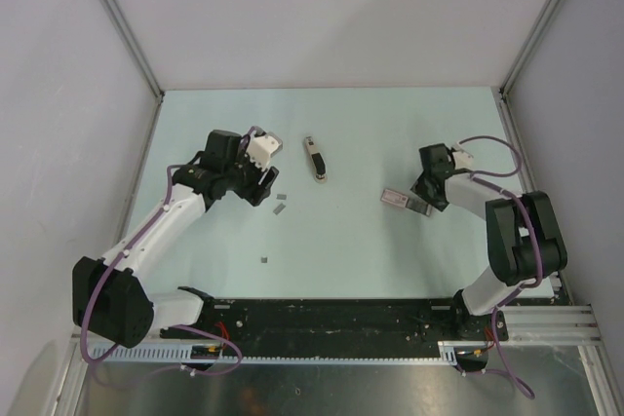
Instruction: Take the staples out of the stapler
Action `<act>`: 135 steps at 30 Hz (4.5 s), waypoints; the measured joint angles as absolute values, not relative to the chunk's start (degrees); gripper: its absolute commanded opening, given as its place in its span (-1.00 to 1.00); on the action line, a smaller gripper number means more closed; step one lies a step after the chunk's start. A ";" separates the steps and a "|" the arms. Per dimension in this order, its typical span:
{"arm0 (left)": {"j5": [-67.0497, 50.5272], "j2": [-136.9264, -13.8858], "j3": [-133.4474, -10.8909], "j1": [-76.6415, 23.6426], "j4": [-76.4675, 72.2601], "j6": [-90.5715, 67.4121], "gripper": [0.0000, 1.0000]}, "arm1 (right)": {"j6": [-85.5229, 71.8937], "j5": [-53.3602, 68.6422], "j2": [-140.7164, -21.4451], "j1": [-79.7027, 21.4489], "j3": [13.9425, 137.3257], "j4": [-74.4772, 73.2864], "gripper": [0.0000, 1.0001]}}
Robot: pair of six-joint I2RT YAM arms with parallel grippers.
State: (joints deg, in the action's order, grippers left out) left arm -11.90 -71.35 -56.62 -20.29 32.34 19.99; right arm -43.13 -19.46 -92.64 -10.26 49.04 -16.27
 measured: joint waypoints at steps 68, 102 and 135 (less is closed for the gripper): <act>-6.74 -70.37 -54.11 -20.40 32.32 22.15 0.36 | -32.51 -7.33 -107.39 -30.06 64.95 -9.54 -0.30; -5.65 -69.47 -53.54 -20.40 32.32 23.59 0.36 | -37.93 -14.94 -108.07 -42.81 68.27 -18.44 -0.13; -1.17 -82.87 -53.19 -28.38 24.51 28.51 0.38 | -38.44 -16.43 -107.09 -43.94 68.10 -22.92 -0.23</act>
